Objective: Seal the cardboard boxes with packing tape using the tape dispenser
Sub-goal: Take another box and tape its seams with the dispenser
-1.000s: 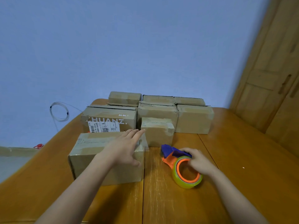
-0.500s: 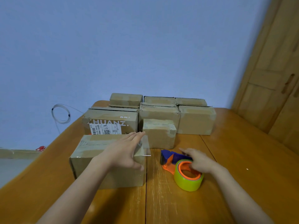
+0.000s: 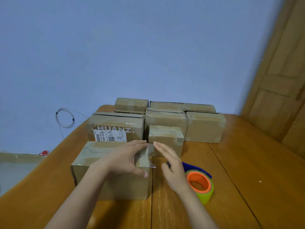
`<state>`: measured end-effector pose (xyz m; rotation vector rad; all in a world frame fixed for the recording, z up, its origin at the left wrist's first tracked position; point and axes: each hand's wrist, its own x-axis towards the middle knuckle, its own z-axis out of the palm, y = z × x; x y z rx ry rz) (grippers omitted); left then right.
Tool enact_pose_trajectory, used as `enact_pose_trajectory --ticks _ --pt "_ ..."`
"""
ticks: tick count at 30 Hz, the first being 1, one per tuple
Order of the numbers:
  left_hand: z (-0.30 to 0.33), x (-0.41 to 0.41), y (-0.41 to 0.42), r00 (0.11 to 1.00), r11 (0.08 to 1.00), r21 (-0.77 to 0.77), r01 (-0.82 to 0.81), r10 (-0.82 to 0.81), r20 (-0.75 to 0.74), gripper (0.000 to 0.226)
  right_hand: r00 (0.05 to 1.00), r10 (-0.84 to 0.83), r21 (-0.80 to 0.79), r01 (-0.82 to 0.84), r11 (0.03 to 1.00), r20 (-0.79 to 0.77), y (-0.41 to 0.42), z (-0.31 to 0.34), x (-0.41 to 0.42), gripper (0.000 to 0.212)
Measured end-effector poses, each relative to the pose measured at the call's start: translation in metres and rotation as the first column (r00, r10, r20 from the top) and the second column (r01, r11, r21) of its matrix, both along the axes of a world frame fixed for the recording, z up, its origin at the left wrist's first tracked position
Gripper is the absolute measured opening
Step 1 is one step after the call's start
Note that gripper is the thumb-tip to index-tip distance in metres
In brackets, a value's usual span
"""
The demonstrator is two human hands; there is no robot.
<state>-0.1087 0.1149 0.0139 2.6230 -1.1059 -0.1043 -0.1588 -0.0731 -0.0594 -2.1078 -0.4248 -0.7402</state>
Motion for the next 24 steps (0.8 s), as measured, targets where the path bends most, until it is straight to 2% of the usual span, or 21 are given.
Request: enact_pose_trajectory --ticks 4,8,12,16,18,21,24 --pt "-0.001 0.002 0.004 1.000 1.000 -0.024 0.014 -0.015 -0.010 0.103 0.997 -0.036 -0.035 0.039 0.999 0.074 0.008 -0.023 0.007 0.073" --pt "-0.001 0.001 0.004 1.000 0.999 -0.035 0.009 -0.009 -0.015 0.103 0.985 -0.083 -0.092 0.097 0.991 0.152 0.008 -0.033 0.008 0.062" --pt "-0.003 0.001 0.004 1.000 0.999 -0.035 0.004 -0.004 -0.008 0.103 0.990 -0.075 -0.131 0.091 0.987 0.123 0.015 -0.041 0.007 0.064" --pt "-0.003 0.001 0.003 1.000 0.999 -0.038 0.007 -0.008 -0.016 0.103 0.998 0.050 0.012 -0.049 0.999 -0.048 0.026 -0.052 0.007 0.077" --pt "-0.003 0.002 0.004 1.000 0.999 -0.034 0.007 -0.008 -0.022 0.103 0.988 0.109 0.072 -0.101 0.992 -0.106 0.026 -0.053 0.008 0.076" --pt "-0.002 0.001 0.004 0.997 0.997 -0.077 -0.013 0.006 -0.082 0.111 0.992 0.091 0.150 -0.078 0.986 -0.084 0.024 -0.052 0.009 0.065" --pt "0.001 -0.002 0.005 0.981 0.981 -0.182 -0.071 0.036 -0.189 0.108 0.999 -0.048 0.250 0.046 0.967 0.002 0.022 -0.046 0.010 0.052"
